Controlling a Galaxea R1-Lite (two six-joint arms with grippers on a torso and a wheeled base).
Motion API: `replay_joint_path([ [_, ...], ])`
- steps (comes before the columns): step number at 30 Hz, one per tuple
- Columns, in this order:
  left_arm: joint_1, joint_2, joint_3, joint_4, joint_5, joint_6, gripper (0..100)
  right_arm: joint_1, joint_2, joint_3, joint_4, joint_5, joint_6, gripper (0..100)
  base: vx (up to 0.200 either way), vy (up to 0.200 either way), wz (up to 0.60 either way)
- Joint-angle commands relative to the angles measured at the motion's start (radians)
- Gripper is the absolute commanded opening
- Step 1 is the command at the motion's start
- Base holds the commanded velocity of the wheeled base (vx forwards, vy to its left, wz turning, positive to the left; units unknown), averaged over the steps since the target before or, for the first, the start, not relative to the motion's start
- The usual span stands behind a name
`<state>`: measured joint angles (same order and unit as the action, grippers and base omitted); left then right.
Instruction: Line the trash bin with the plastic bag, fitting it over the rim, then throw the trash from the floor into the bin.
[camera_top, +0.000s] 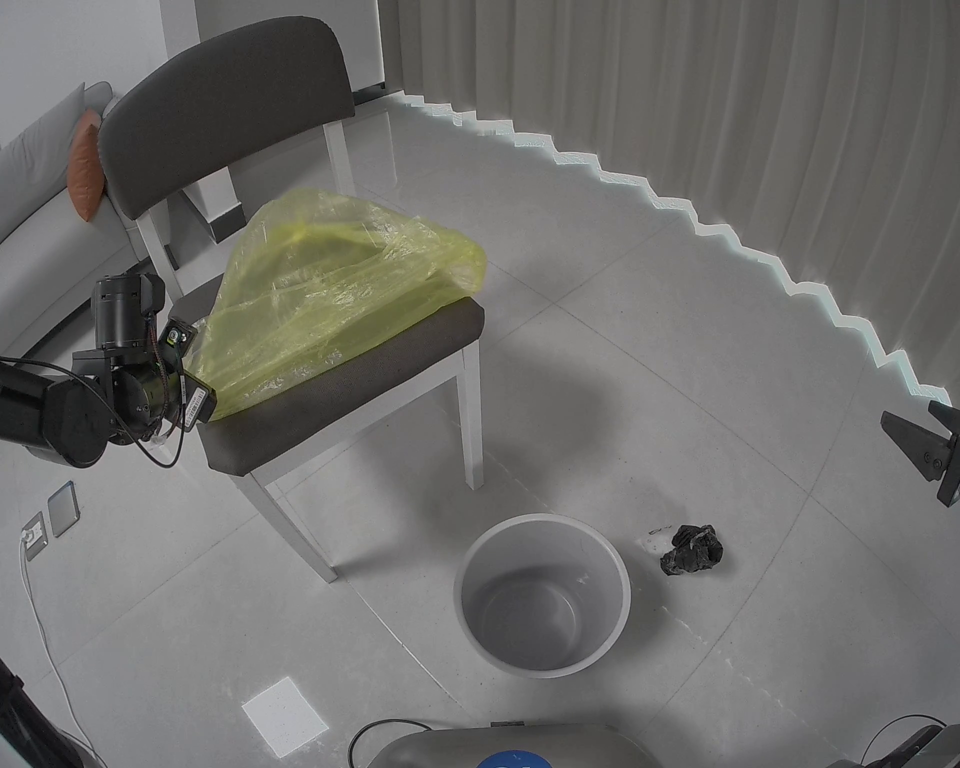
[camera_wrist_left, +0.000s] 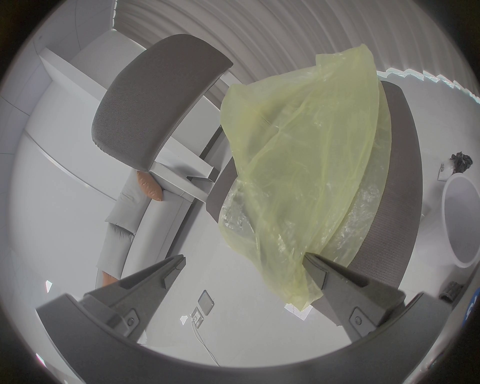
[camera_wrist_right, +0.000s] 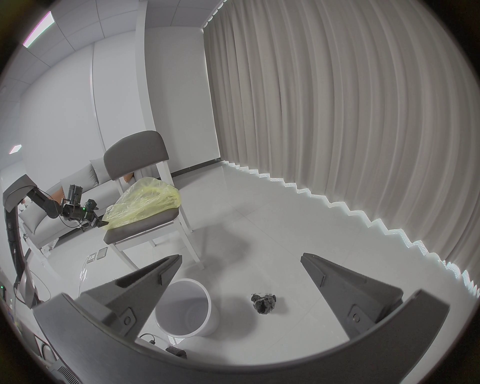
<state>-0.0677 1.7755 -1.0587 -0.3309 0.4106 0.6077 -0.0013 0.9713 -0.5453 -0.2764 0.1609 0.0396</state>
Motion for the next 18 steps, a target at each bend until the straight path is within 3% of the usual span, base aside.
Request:
replay_joint_path([
  [1, -0.011, 0.004, -0.003, 0.000, 0.000, -0.003, 100, -0.002, 0.000, 0.001, -0.001, 0.000, 0.000, 100, 0.000, 0.000, 0.00],
  [18, -0.058, 0.078, -0.041, 0.000, 0.007, -0.008, 100, -0.006, 0.004, 0.002, 0.000, 0.000, 0.000, 100, 0.000, 0.000, 0.00],
])
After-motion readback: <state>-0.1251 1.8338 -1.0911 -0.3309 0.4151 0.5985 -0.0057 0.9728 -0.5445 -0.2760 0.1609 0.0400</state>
